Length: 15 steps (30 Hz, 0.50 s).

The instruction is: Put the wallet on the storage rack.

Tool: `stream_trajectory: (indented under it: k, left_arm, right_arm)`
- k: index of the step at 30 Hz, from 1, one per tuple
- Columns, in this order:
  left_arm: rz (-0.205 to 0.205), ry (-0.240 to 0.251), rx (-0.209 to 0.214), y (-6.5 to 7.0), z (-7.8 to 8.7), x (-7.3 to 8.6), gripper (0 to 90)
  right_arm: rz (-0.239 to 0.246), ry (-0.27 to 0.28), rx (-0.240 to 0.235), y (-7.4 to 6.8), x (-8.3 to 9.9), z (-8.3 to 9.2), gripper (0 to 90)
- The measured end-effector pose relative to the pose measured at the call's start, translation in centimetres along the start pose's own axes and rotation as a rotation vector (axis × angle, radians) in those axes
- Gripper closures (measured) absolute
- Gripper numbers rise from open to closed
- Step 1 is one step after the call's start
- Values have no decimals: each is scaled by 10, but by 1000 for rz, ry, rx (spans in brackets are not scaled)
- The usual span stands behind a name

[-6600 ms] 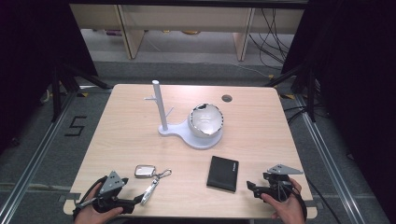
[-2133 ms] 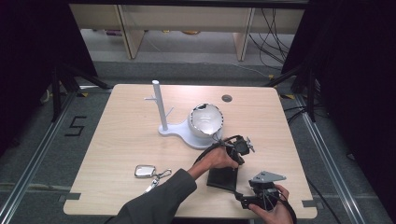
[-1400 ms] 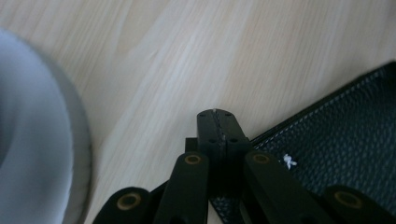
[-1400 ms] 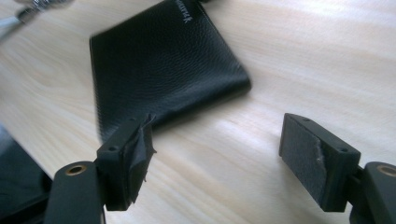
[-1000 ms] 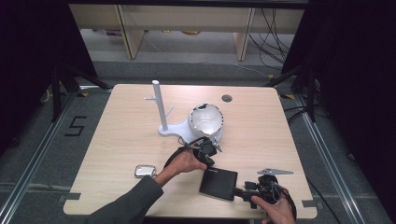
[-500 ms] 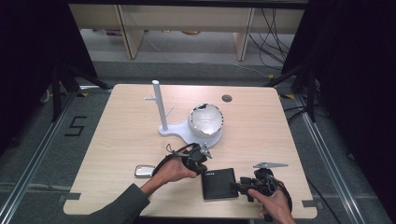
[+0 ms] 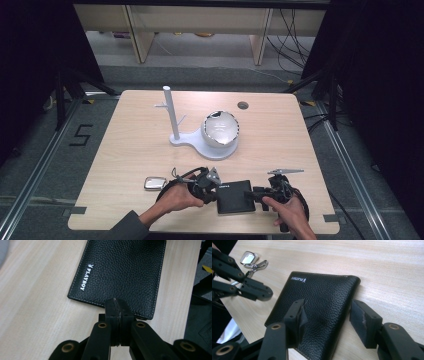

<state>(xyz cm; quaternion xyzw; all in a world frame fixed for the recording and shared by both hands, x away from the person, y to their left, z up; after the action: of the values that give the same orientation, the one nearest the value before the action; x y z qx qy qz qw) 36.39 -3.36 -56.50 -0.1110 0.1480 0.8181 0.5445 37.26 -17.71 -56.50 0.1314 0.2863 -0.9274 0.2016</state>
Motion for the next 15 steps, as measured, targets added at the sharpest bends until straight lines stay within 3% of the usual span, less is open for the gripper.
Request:
stream_trajectory:
  k: [1, 2, 4, 5, 6, 9, 10, 12, 13, 14, 15]
  left_arm:
    - [-13, -13, -1, -1, -1, 1, 885]
    - [4, -2, 10, 1, -3, 0, 884]
    - [-12, -21, 6, 1, -7, 2, 885]
    - [-1, -13, 6, 3, -9, 0, 885]
    - [-1, -10, 8, 3, -9, 0, 885]
    - [-1, -13, 7, 3, -9, 0, 886]
    - [-17, -26, 1, 2, -9, 1, 886]
    - [3, -9, 2, 4, -10, 0, 887]
    - [-18, -28, -7, 3, -9, 2, 888]
    - [-16, -25, -9, 3, -10, 1, 888]
    - [-15, -22, -12, 3, -10, 1, 888]
  right_arm:
    - [8, 2, -12, 0, -1, -1, 478]
    - [-4, -1, -14, 0, -1, -2, 481]
    - [-12, -11, -14, 1, 0, -3, 484]
    - [-12, -11, -27, 1, 0, -5, 486]
    - [-52, -21, -33, -2, 1, -6, 485]
    - [-33, -12, -40, 2, -1, -7, 486]
    - [-52, -5, -49, 2, -2, -7, 485]
    - [-70, -3, -72, 1, -2, -7, 486]
    - [-114, -12, -84, -2, -1, -6, 486]
    - [-85, -3, -79, 1, -2, -7, 486]
    - [-94, -4, -86, 1, -2, -8, 486]
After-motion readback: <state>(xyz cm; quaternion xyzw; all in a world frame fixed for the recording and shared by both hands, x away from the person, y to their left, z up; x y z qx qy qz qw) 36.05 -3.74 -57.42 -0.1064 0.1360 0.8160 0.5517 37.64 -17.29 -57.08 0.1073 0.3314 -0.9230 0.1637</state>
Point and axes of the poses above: each handheld gripper's, and its own axes: z roughly backward along the jaws, x roughly out of its underside, y roughly to its right, the point moved 10 cm from there along -z, roughly forward along the jaws, and after that the axes turned 14 degrees about -y, right-handed, at the moved point
